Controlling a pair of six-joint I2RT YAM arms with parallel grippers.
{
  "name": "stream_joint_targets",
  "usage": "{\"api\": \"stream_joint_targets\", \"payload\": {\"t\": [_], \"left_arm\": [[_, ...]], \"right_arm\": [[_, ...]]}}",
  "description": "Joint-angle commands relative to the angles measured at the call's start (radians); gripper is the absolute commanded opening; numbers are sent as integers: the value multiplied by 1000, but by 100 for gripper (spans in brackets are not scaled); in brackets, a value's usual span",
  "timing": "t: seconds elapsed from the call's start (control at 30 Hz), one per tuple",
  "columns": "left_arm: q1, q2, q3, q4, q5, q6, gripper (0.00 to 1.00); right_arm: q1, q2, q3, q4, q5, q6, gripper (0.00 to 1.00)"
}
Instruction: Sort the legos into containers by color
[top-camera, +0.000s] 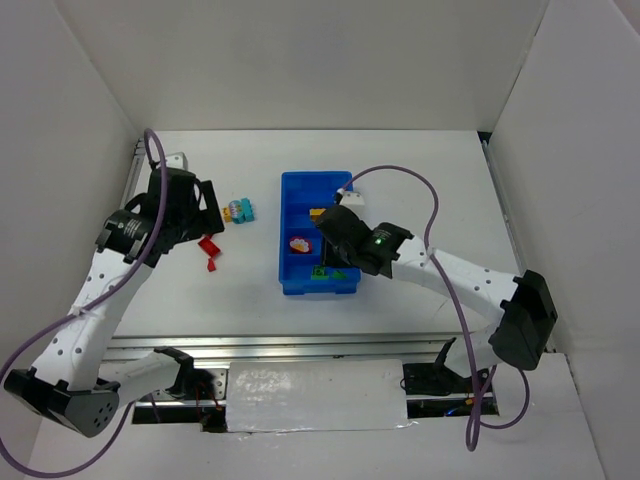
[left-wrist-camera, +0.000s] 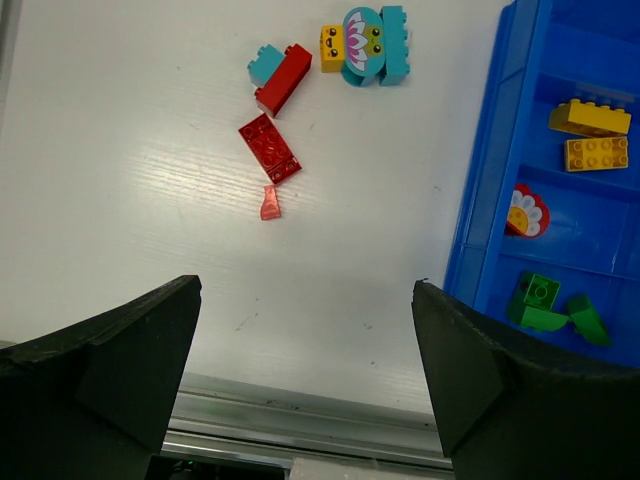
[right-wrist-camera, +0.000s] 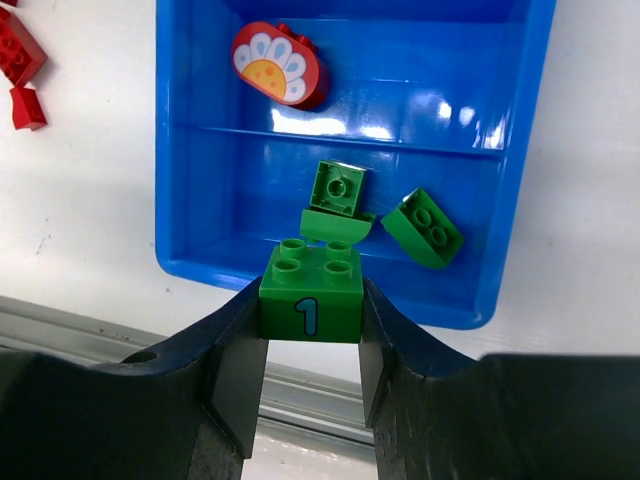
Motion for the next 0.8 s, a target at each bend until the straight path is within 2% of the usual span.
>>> {"api": "stream_joint_targets", "payload": {"t": [0.0, 0.27, 0.47, 0.53, 0.57, 0.63, 0.7, 0.73, 0.77], "left_arm": [[10, -40, 9, -35, -47, -36, 100], [15, -22, 35, -78, -53, -52, 99], [15, -20, 35, -67, -28, -48, 99], [15, -16, 35, -65, -21, -43, 100], [16, -16, 34, -62, -15, -37, 99], [16, -11, 32, -62, -10, -33, 99], [18, -10, 28, -62, 5, -23, 99], [18, -11, 26, -62, 10, -22, 99], [20, -10, 22, -61, 15, -20, 99]], "right_arm": [[-6, 34, 55, -28, 25, 29, 0], [-6, 100, 55, -13, -12, 20, 0], [-14, 192, 58, 1, -15, 1, 8], [-15, 208, 58, 12, -12, -2, 14], [-20, 220, 60, 16, -14, -4, 23], [-29, 232, 69, 22, -15, -8, 24], [-35, 246, 80, 27, -18, -11, 33], [-38, 251, 83, 27, -17, -11, 38], [-40, 255, 87, 22, -12, -10, 50]]}}
